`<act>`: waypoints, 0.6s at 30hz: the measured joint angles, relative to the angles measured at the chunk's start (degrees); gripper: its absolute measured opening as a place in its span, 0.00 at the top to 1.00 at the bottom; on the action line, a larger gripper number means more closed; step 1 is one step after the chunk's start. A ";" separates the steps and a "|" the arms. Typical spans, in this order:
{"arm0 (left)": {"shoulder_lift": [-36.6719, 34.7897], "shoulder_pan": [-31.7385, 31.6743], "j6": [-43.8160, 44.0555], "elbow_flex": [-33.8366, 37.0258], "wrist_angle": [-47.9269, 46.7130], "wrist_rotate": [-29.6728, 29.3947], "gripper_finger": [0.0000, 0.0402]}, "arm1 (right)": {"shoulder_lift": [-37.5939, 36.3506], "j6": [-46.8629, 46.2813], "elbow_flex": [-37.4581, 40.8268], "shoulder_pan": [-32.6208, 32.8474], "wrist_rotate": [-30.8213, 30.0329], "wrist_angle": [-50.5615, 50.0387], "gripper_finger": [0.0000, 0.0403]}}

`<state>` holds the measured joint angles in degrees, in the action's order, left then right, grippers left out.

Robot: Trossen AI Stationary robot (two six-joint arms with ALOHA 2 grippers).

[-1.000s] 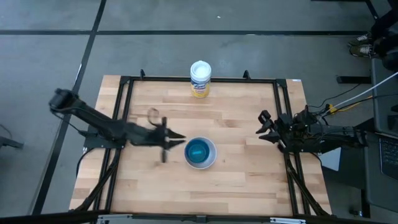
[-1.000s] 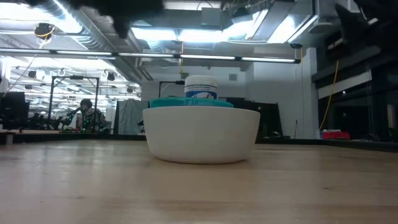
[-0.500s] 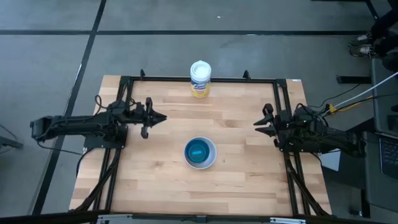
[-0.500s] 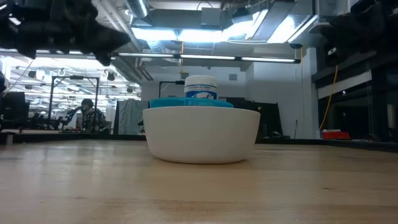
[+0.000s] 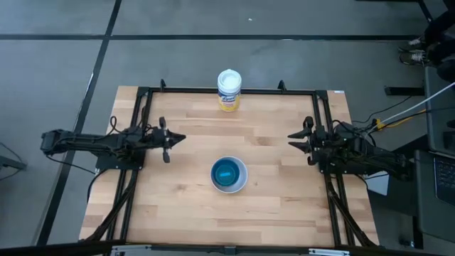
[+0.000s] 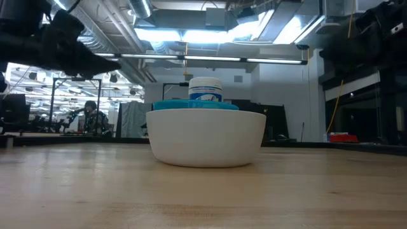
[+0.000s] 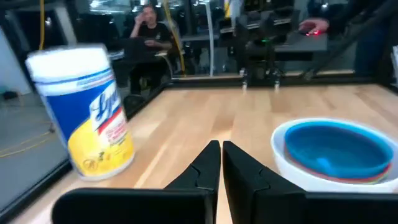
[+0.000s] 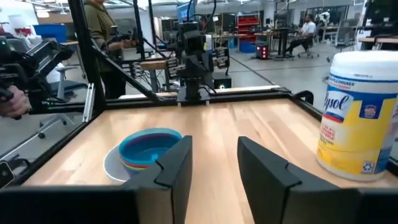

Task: Nest bowls inside each other
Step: Return to Home Position

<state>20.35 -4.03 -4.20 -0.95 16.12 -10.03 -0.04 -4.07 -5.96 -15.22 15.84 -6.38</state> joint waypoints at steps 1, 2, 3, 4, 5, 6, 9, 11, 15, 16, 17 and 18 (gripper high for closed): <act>-0.73 0.16 0.77 0.45 -1.23 -0.66 0.97 | 0.01 0.06 0.00 0.01 0.00 -0.16 0.67; -1.47 0.20 1.12 0.45 -2.81 -0.79 0.97 | 0.01 0.01 0.00 0.04 0.02 -0.52 0.67; -2.23 0.20 1.44 0.45 -3.97 -0.72 0.97 | 0.01 -0.19 0.00 0.02 0.02 -1.14 0.67; -2.99 0.20 1.68 0.45 -4.70 -0.67 0.97 | 0.01 -0.38 0.00 0.02 0.00 -2.10 0.67; -3.70 0.20 1.75 0.45 -4.89 -0.67 0.97 | 0.01 -0.44 0.00 0.00 -0.01 -3.59 0.67; -4.56 0.20 1.94 0.45 -5.59 -0.79 0.97 | 0.01 -0.70 0.21 0.00 -0.32 -4.66 0.68; -6.71 0.20 3.61 0.45 -8.60 -3.13 0.96 | 0.09 -2.59 1.21 0.00 -1.49 -4.23 0.70; -7.65 0.29 4.20 0.45 -7.99 -3.89 0.96 | -0.02 -2.89 1.56 0.05 -1.49 -0.99 0.72; -9.28 0.30 4.94 0.45 -7.41 -7.23 0.96 | 0.03 -2.98 3.70 0.04 -4.66 4.76 0.75; -9.44 0.30 5.44 0.45 -7.66 -8.34 0.96 | 0.05 -3.19 4.27 0.08 -5.97 6.74 0.76; -9.46 0.30 5.90 0.45 -7.67 -9.26 0.97 | 0.15 -3.37 4.95 0.22 -6.88 8.34 0.77; -9.45 0.30 6.36 0.45 -7.95 -9.90 0.97 | 0.25 -3.35 5.12 0.57 -7.54 8.10 0.77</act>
<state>10.91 -3.73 2.16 -0.49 8.17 -19.92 0.21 -7.42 -0.84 -14.66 8.30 1.72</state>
